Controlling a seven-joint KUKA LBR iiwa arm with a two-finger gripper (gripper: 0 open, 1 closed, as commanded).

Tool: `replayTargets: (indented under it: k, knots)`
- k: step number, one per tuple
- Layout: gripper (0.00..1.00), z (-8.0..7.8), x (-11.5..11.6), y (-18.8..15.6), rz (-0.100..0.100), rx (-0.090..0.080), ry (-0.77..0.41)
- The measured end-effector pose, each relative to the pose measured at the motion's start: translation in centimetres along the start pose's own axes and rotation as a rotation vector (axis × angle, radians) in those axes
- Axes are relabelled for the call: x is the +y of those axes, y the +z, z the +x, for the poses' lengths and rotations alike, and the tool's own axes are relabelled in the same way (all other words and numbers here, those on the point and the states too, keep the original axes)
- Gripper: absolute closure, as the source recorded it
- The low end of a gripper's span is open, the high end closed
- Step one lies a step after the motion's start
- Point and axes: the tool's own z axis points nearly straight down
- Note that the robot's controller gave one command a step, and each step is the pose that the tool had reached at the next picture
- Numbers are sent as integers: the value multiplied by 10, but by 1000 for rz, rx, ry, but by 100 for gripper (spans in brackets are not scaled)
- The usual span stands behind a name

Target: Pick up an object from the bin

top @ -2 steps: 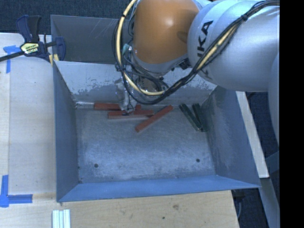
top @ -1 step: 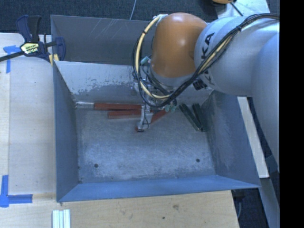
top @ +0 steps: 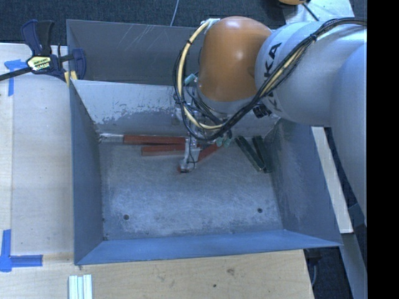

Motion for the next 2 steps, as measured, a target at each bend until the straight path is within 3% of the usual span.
replayTargets:
  k: [1,2]
  knots:
    - [0,-7,4,46,-1,-8,26]
    - [100,5,10,95,-3,-12,138]
